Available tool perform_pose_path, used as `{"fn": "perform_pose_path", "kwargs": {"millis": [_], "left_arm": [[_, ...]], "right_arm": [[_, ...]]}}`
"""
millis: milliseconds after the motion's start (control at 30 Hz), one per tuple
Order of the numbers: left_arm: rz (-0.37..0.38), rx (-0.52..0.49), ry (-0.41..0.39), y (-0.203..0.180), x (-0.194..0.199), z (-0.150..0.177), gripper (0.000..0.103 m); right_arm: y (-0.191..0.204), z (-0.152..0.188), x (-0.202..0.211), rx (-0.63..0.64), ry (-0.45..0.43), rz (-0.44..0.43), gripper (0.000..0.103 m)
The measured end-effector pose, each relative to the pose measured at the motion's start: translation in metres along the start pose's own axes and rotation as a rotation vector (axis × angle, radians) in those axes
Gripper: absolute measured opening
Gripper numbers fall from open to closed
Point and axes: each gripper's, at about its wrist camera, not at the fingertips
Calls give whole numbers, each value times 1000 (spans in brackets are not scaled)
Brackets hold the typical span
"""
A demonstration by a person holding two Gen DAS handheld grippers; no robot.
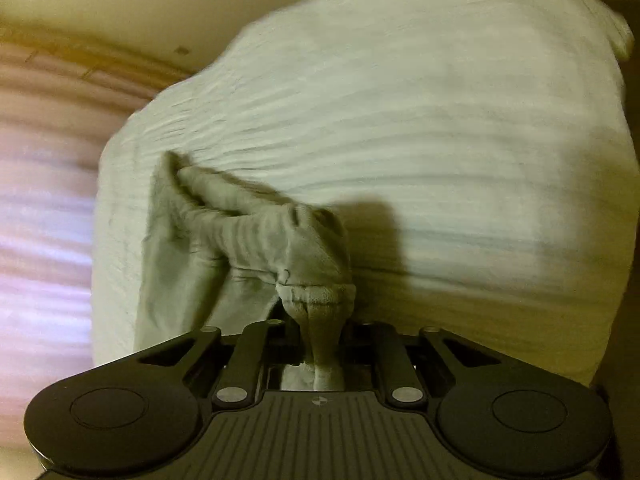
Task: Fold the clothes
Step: 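Lower the waistband onto the bed and open the right gripper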
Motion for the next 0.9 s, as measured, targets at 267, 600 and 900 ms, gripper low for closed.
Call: {"fn": "perform_pose_path", "kwargs": {"millis": [267, 600, 900], "left_arm": [[48, -353, -85, -32, 44, -25, 8], [-265, -494, -224, -47, 69, 25, 21], [-62, -965, -68, -124, 33, 154, 31]], "right_arm": [[13, 0, -13, 161, 101, 168, 22], [90, 78, 27, 970, -137, 425, 80], [60, 120, -53, 1244, 153, 314, 80]]}}
Point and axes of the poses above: each gripper's, at about its wrist camera, not at the fingertips, and x roughly against the way its jaws point, y to its left, z to its underside, and after that the axes turned 5 degrees about -z, right-handed
